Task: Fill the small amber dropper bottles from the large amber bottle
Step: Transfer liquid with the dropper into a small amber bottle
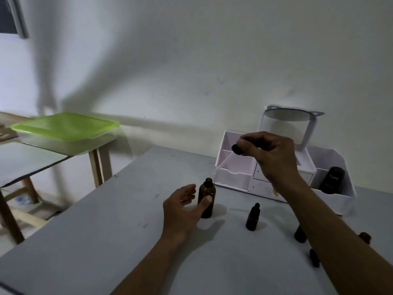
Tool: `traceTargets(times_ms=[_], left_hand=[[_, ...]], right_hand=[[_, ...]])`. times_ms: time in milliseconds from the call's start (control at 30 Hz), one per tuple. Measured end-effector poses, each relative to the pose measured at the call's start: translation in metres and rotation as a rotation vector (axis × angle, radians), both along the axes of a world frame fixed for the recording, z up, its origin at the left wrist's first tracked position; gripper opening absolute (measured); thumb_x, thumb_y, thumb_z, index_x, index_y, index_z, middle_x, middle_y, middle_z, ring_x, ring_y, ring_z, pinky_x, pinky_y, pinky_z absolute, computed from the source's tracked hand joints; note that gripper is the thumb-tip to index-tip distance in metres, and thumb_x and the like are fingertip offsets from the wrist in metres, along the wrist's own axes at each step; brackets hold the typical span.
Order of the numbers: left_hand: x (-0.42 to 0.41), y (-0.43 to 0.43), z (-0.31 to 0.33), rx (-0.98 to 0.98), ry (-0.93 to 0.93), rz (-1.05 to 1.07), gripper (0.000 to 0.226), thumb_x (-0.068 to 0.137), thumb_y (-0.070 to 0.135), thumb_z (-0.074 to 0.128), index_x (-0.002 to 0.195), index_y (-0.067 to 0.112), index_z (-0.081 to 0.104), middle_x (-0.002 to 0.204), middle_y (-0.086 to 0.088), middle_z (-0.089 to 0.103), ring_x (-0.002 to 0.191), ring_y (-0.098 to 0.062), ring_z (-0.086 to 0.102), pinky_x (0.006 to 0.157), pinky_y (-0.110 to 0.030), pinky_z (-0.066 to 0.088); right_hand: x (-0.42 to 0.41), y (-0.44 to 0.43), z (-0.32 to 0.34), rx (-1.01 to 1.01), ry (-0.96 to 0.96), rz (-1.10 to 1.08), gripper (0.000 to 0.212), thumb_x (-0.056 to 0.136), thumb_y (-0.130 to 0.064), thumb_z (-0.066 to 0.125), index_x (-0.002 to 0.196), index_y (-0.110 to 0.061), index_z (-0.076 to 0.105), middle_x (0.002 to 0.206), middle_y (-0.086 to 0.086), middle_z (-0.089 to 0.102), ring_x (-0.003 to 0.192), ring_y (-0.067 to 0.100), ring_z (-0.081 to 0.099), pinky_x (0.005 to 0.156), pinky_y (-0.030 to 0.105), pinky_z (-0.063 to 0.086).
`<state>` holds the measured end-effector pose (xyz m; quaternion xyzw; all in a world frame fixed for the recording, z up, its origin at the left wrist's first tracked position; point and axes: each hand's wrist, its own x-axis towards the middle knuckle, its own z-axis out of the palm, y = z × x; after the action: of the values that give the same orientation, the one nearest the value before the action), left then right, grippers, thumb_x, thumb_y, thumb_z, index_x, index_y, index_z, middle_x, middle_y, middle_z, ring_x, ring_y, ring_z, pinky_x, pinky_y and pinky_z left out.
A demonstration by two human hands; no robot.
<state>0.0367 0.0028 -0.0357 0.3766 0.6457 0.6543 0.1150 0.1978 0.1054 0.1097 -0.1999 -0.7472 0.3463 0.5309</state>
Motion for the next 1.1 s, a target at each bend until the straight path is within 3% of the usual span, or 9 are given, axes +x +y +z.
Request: traceTargets(times_ms=[133, 333, 533, 633, 700, 933, 1100], left_hand=[[-0.005, 0.008, -0.006, -0.068, 0.011, -0.075, 0.066, 0.060, 0.044, 0.087, 0.118, 0.021, 0.067, 0.108, 0.010, 0.069, 0.095, -0.003, 0.065, 0.080, -0.013, 0.052], [-0.006, 0.010, -0.006, -0.085, 0.042, -0.095, 0.053, 0.064, 0.034, 0.087, 0.113, 0.024, 0.068, 0.101, 0.017, 0.069, 0.092, 0.000, 0.065, 0.076, -0.006, 0.050], [-0.008, 0.010, -0.008, -0.064, 0.040, -0.094, 0.051, 0.067, 0.032, 0.085, 0.114, 0.023, 0.069, 0.104, 0.013, 0.071, 0.092, -0.002, 0.066, 0.079, -0.012, 0.052], [-0.008, 0.009, -0.008, -0.061, 0.057, -0.087, 0.051, 0.067, 0.033, 0.085, 0.115, 0.022, 0.070, 0.105, 0.011, 0.072, 0.091, -0.003, 0.067, 0.082, -0.016, 0.054], [-0.008, 0.009, -0.008, -0.057, 0.060, -0.083, 0.051, 0.066, 0.032, 0.085, 0.114, 0.022, 0.070, 0.104, 0.011, 0.072, 0.090, -0.002, 0.068, 0.082, -0.016, 0.055], [-0.009, 0.010, -0.009, -0.065, 0.070, -0.080, 0.050, 0.066, 0.033, 0.086, 0.113, 0.022, 0.070, 0.102, 0.012, 0.071, 0.089, -0.001, 0.067, 0.076, -0.007, 0.050], [-0.008, 0.010, -0.009, -0.059, 0.079, -0.085, 0.050, 0.067, 0.032, 0.085, 0.114, 0.022, 0.070, 0.103, 0.010, 0.071, 0.090, -0.001, 0.067, 0.076, -0.007, 0.050]], right_hand=[[-0.010, 0.004, -0.004, -0.008, -0.056, -0.013, 0.009, 0.082, -0.015, 0.079, 0.086, -0.023, 0.078, 0.079, 0.000, 0.079, 0.078, 0.021, 0.077, 0.084, 0.047, 0.061], [-0.023, 0.008, -0.012, 0.036, -0.202, -0.006, 0.011, 0.084, -0.019, 0.079, 0.091, -0.010, 0.079, 0.079, 0.001, 0.079, 0.077, 0.016, 0.076, 0.083, 0.045, 0.062], [-0.041, 0.006, -0.025, 0.025, -0.388, 0.030, 0.012, 0.082, -0.024, 0.080, 0.089, -0.015, 0.078, 0.076, -0.007, 0.078, 0.074, 0.001, 0.073, 0.080, 0.021, 0.056], [-0.047, 0.006, -0.037, 0.022, -0.466, 0.045, 0.008, 0.082, -0.022, 0.081, 0.086, -0.015, 0.079, 0.075, -0.008, 0.077, 0.069, -0.003, 0.071, 0.069, 0.008, 0.051], [-0.049, 0.006, -0.045, -0.008, -0.481, 0.039, 0.008, 0.081, -0.019, 0.081, 0.085, -0.012, 0.079, 0.076, -0.005, 0.077, 0.066, -0.003, 0.069, 0.063, 0.005, 0.050], [-0.051, 0.009, -0.054, -0.017, -0.487, -0.003, 0.007, 0.082, -0.020, 0.081, 0.084, -0.013, 0.079, 0.078, -0.003, 0.076, 0.071, 0.000, 0.069, 0.064, 0.003, 0.047], [-0.052, 0.008, -0.055, 0.007, -0.484, 0.001, 0.006, 0.082, -0.015, 0.079, 0.081, -0.009, 0.079, 0.073, -0.005, 0.074, 0.064, -0.009, 0.065, 0.062, 0.002, 0.045]])
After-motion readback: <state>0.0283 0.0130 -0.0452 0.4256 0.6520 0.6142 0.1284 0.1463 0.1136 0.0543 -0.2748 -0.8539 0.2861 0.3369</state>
